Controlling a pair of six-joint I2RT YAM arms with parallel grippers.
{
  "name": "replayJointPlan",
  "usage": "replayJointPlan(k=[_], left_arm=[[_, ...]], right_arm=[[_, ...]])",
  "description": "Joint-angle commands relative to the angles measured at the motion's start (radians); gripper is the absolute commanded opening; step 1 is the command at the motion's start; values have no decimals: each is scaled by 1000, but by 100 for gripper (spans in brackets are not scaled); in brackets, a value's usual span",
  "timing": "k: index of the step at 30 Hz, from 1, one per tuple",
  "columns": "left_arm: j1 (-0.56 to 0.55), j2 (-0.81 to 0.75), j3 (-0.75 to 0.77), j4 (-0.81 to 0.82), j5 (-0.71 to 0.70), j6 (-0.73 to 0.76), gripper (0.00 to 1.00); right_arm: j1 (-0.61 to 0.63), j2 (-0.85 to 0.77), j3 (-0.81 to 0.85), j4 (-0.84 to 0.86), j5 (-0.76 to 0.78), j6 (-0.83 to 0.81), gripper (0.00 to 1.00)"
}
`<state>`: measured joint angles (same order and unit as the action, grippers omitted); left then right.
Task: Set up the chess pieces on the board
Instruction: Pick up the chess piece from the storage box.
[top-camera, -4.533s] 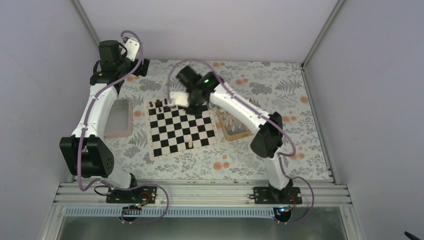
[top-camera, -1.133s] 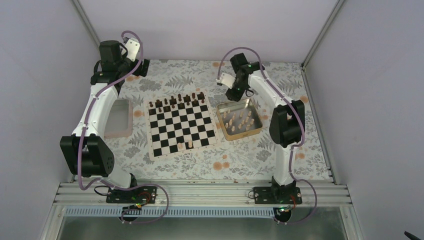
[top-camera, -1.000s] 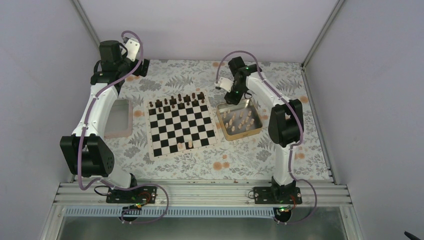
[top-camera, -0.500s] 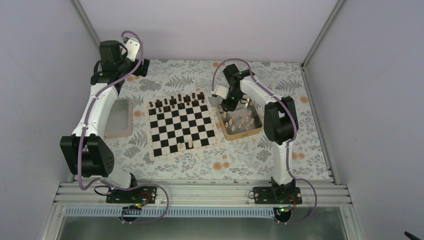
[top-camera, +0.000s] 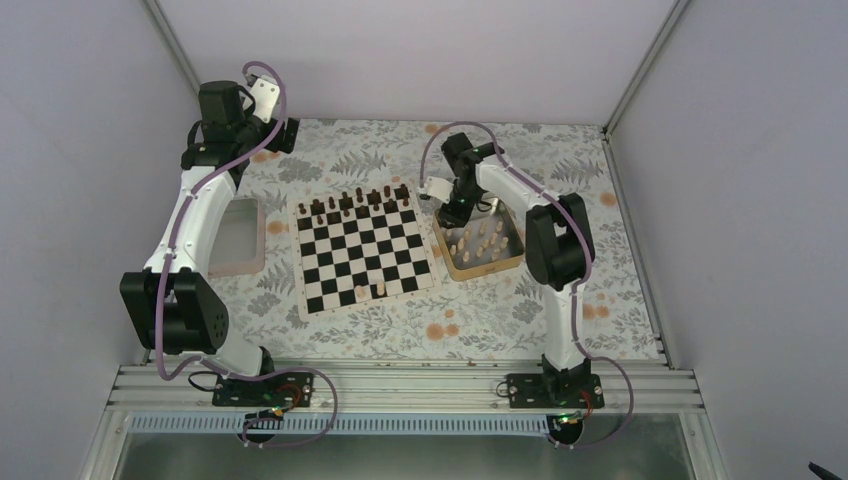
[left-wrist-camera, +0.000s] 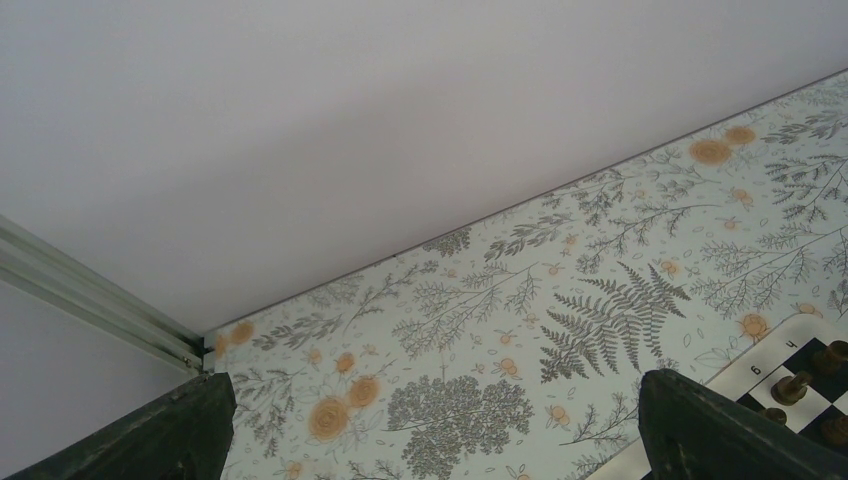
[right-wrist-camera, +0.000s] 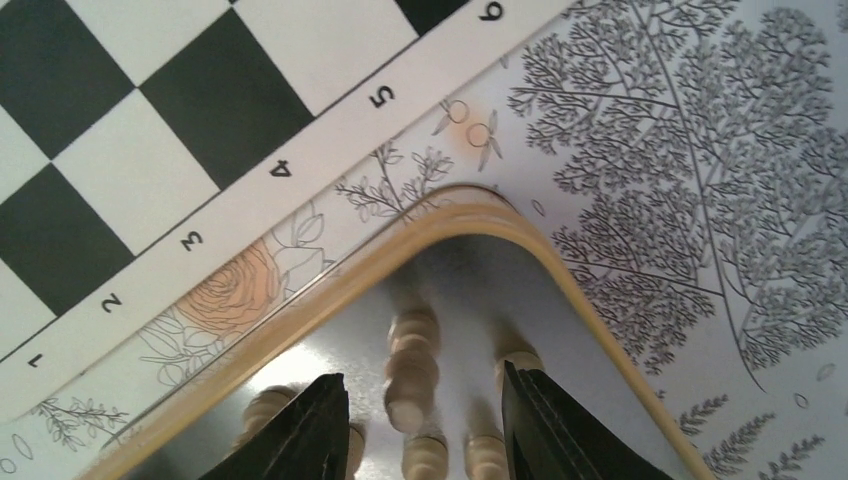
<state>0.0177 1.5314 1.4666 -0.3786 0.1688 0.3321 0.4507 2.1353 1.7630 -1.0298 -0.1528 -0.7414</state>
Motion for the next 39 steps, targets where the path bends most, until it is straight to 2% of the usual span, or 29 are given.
replayJointPlan(k=[1, 19, 21, 25, 28, 34, 39], left_arm=[[2, 3, -8, 16, 6, 8, 100], [2, 2, -8, 12, 9, 8, 100], [2, 2, -9, 12, 9, 9, 100], [3, 1, -9, 13, 8, 9, 100], [2, -2, -8, 13, 7, 8, 100], [2, -5, -6, 11, 9, 7, 100], [2, -5, -3, 8, 10, 5, 100]], right_arm=[[18, 7, -16, -7, -33, -13, 41], [22, 28, -53, 23, 20, -3, 40], [22, 32, -50, 24, 15, -4, 37], [22, 35, -34, 21, 12, -4, 22], [23, 21, -25, 11, 15, 0, 15], [35, -36, 27, -46, 48, 11, 13], [89, -55, 146, -124, 89, 14, 13]])
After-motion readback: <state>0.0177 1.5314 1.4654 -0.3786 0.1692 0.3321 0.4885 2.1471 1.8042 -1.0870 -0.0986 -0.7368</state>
